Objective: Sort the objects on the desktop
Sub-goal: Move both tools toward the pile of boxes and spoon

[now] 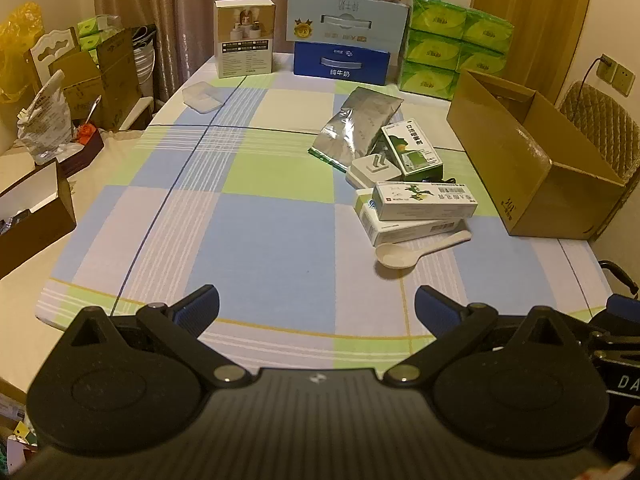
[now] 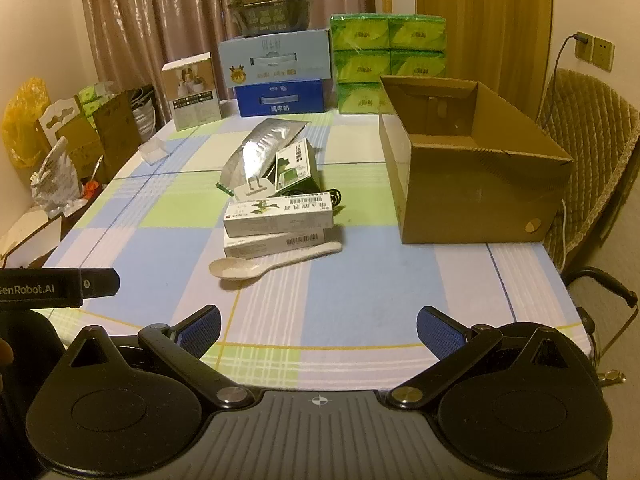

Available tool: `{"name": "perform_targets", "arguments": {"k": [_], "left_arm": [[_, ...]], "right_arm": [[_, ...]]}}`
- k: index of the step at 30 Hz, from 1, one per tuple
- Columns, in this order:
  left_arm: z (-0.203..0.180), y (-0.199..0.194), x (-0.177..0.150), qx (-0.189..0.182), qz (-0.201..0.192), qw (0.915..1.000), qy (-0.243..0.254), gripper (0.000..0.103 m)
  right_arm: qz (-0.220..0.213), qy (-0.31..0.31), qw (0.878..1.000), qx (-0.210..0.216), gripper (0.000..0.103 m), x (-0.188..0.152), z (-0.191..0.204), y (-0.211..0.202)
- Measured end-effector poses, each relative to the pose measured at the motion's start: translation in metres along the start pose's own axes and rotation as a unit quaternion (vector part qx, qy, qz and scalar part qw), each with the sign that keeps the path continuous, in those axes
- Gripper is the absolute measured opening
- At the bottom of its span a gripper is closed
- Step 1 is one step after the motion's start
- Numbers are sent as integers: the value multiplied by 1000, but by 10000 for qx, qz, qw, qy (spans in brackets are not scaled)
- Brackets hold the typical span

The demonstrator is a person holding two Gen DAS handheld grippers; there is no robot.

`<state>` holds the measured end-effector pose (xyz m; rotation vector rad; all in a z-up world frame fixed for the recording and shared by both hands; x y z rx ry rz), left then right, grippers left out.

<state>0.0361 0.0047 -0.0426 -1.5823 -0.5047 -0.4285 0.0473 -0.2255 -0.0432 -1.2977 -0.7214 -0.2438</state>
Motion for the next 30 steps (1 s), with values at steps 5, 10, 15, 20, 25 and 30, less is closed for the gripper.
{"name": "perform_targets", "arguments": {"k": [5,10,15,20,25,30], "left_arm": [[-3,1,1,-52,-12,10000,54,102],[-8,1,2,-183,-31,9997,140,102],[-7,2,9,-392,-96,9989,231,102],[-13,2,18,-387,-327,9946,911,102],[-16,14,28,-468,-241,9898,1323,102],[-15,29,37,-573,-160,9860,1557,102]], "right_arm": [[37,20,10000,-3,101,0,-2,1],[40,34,10000,-8,101,0,-3,1],[36,57,10000,-36,101,2,-7,3],[8,89,9999,-96,101,7,-14,8],[11,58,10000,-63,101,14,-18,16],[1,-144,9999,21,101,24,-13,25]]}}
Point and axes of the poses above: each gripper's, at about its wrist camera, not at the fingertips, and y roughly the way its jaws point, z to its left, x to its top, the point moved 5 cm from there along y, roughly the way its jaws point, and after that the axes turned 9 degrees about z, right-handed, at the moved point
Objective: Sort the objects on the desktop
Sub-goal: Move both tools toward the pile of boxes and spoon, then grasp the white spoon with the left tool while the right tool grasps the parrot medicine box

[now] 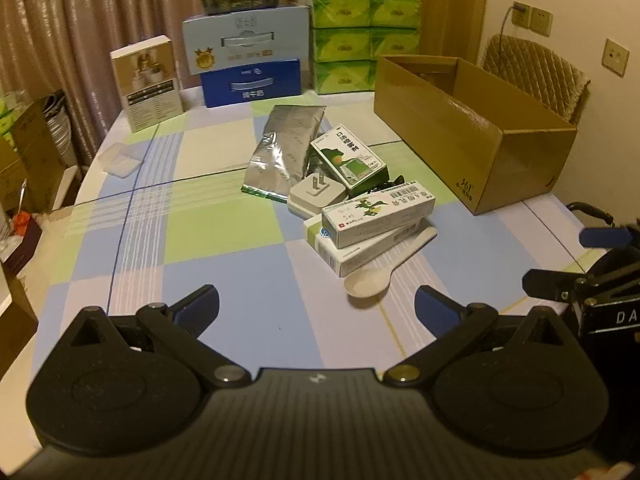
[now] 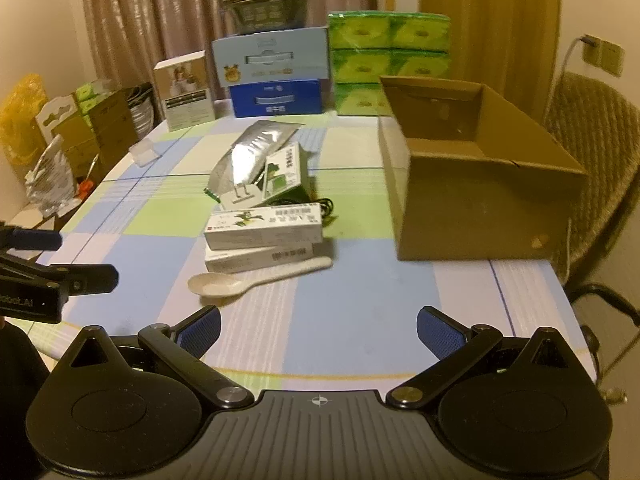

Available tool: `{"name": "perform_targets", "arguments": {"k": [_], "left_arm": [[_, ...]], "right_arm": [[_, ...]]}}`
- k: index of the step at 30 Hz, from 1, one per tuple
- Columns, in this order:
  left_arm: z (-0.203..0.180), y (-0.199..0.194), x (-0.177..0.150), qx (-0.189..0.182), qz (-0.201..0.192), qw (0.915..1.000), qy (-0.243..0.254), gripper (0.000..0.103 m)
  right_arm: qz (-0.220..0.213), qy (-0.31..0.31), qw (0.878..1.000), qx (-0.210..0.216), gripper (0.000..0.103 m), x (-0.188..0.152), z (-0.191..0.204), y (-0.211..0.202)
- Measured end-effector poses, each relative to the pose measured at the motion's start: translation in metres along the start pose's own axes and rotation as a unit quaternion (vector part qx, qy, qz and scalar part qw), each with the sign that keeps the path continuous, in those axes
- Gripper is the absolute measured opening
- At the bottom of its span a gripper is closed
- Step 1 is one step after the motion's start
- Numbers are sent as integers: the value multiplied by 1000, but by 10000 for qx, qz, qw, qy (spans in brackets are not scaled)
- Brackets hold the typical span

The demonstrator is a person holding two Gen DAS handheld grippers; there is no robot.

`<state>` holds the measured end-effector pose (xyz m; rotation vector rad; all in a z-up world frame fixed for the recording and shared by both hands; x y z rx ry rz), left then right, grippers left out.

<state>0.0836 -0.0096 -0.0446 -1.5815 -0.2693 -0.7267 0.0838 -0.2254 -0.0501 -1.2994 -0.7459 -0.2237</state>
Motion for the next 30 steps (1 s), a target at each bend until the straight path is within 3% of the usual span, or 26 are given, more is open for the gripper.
{"name": "perform_targets", "arguments": {"k": [7,12,15,20,23,27,30], "left_arm": [[5,21,6,-139,179,9993,287,101],[-6,44,10,-315,317,9948,911,89],[-13,61,12,-451,394,9876,1448,82],[-23,91,11,-744,631,9706,2200,70],[-28,106,10,-907,743,9612,2495,61],[-32,120,12,-1067,836,9496,2826,59],[-34,125,15,-1176,876,9420,3017,57]], "right_arm": [[-79,-379,9992,-27,101,18,4,20],[68,-566,9984,-38,101,23,-1,43],[199,-634,9978,-7,99,26,-4,56],[468,-798,9956,156,81,31,-5,77],[547,-974,9935,226,78,36,-3,87],[636,-1386,9877,353,74,41,3,98],[695,-1980,9766,466,67,47,7,105]]}}
Point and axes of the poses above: each gripper's, at about its wrist camera, not at the fingertips, and y roughly the way its jaws point, z to its left, x to its top, the point moved 5 cm from there along y, roughly the way its jaws point, and after that the axes turned 9 degrees about z, right-handed, at the moved point
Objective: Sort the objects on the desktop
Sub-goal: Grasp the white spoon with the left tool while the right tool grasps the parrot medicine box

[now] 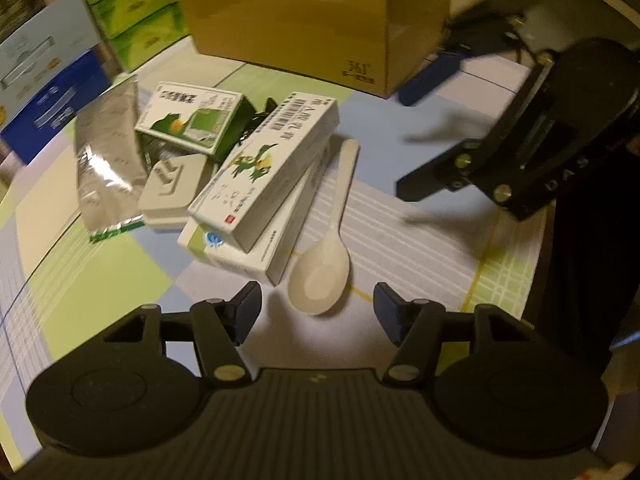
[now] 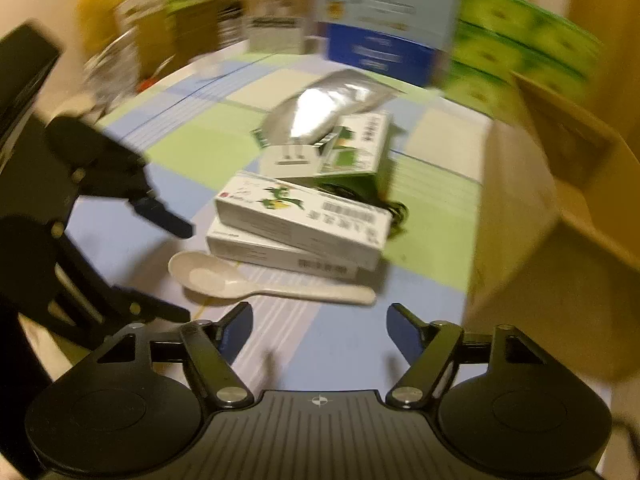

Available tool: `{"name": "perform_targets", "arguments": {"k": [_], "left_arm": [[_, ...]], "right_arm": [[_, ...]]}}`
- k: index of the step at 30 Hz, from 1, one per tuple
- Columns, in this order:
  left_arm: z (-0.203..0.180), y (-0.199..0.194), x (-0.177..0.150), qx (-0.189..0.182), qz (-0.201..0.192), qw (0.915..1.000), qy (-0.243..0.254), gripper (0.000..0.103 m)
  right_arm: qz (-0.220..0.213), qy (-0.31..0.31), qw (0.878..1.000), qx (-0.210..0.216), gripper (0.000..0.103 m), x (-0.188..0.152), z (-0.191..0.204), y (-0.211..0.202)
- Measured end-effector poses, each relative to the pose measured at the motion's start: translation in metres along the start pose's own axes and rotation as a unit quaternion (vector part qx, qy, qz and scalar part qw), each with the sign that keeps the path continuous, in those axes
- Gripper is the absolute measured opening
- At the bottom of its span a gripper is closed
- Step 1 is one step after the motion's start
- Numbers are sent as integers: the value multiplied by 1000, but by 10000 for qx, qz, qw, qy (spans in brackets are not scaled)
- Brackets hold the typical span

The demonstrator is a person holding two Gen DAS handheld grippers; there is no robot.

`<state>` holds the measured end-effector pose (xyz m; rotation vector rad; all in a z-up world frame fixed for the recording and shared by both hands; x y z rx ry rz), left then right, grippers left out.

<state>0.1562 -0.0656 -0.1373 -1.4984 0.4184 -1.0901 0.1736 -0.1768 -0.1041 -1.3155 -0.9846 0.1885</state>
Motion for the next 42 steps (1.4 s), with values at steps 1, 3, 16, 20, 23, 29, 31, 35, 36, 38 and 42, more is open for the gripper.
{"name": "perform_targets", "arguments": {"k": [1,3,16,20,23,29,31,35,36,38,42], "left_arm": [[1,1,1,-50,5,10000,70,57],[2,3,3,-116,24,9998,179,55],[6,8,5,-311,127,9985,441,43],[7,9,6,-365,81,9984,426,43],[7,10,6,-403,74,9984,393,43],[4,10,7,-411,-6,9986,342,43],[3,10,8,-380,-21,9988,317,43],[1,11,14,-348,-28,9989,327,43],[2,12,15,-309,-14,9991,303,43],[2,16,18,-227,45,9992,312,42],[2,21,22,-229,92,9995,215,38]], "right_arm": [[24,-242,9997,-3,66,3,0,2],[22,-771,9970,19,65,9,1,6],[227,-3180,9470,387,61,59,6,42],[572,-3433,9355,613,56,68,6,56],[787,-3520,9305,636,48,72,5,64],[1031,-2892,9492,685,37,68,-1,55],[1132,-2468,9595,748,36,66,-6,51],[1309,-1664,9739,822,36,56,-16,42],[1345,-1428,9771,824,36,52,-19,40],[1397,-1095,9807,822,36,45,-24,37],[1441,-644,9850,695,36,34,-31,34]]}}
Point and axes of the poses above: each gripper's, at about its wrist camera, not at the fingertips, and y roughly the way its jaws point, z to its left, x to its top, the point moved 5 cm from there along y, roughly the way its jaws point, and after that the axes turned 9 degrees about z, right-handed, at the moved point
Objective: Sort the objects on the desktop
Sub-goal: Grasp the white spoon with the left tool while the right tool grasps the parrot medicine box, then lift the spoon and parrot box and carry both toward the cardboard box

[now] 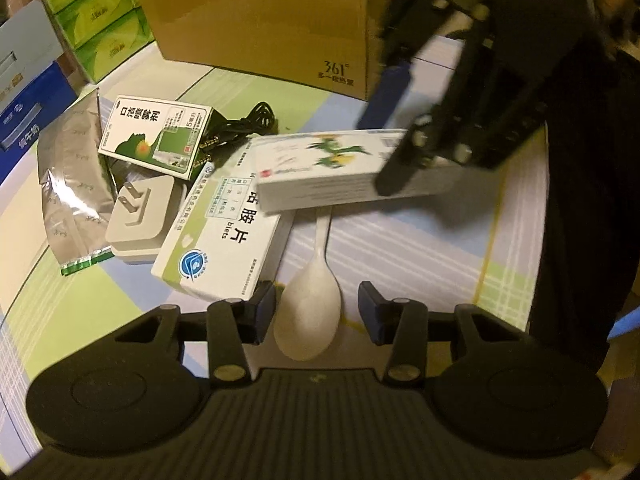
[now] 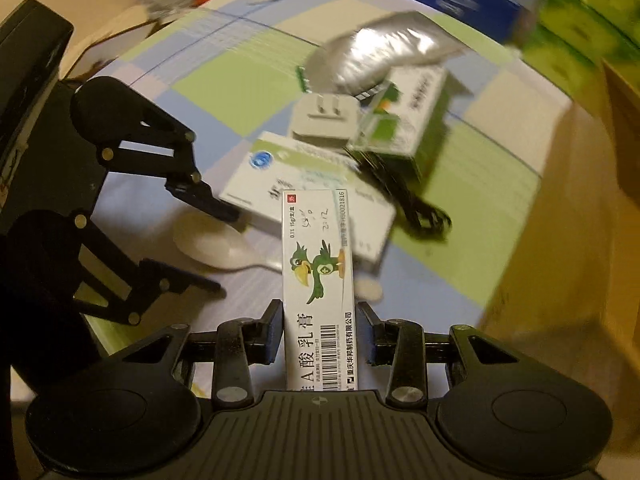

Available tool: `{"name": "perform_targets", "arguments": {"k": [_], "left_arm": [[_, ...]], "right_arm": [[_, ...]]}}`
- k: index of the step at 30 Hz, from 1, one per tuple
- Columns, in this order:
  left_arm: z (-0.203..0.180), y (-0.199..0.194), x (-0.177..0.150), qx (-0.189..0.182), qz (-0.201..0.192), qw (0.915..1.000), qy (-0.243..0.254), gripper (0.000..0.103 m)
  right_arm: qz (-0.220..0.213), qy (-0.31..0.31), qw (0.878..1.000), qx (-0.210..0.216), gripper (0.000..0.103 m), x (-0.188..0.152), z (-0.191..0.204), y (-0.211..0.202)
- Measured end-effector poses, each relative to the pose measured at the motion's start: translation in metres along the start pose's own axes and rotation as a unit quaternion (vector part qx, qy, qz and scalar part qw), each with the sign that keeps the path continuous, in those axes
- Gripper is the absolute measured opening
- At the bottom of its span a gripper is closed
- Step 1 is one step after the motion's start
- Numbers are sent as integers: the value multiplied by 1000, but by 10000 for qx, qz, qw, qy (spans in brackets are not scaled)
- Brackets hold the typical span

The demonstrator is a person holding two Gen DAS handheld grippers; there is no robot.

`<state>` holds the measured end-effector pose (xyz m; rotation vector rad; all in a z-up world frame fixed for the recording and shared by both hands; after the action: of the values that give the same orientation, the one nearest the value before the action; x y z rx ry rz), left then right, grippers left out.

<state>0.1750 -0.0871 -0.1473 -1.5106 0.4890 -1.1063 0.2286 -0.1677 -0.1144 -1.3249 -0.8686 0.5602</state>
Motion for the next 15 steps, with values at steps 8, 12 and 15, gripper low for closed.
{"name": "perform_targets", "arguments": {"k": [8,12,15], "left_arm": [[-5,-4,-6,67,207,9995,-220,28],[-15,-8,-13,64,186,9994,-300,32],[-21,-9,-15,257,71,9996,-91,42]], "right_arm": [[-125,1282,9916,130,36,-37,-7,-14],[-253,1612,9866,4,36,-47,-5,-12],[-364,1683,9851,-46,36,-51,-4,-11]]}}
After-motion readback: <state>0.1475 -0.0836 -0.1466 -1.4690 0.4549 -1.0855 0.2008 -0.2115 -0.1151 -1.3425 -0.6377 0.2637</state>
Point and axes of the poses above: each gripper's, at about its wrist camera, not at the fingertips, and y roughly the way its jaws point, z to its left, x to its top, the point moved 5 cm from there along y, roughly the way its jaws point, and after that the axes turned 9 degrees about z, right-handed, at the moved point
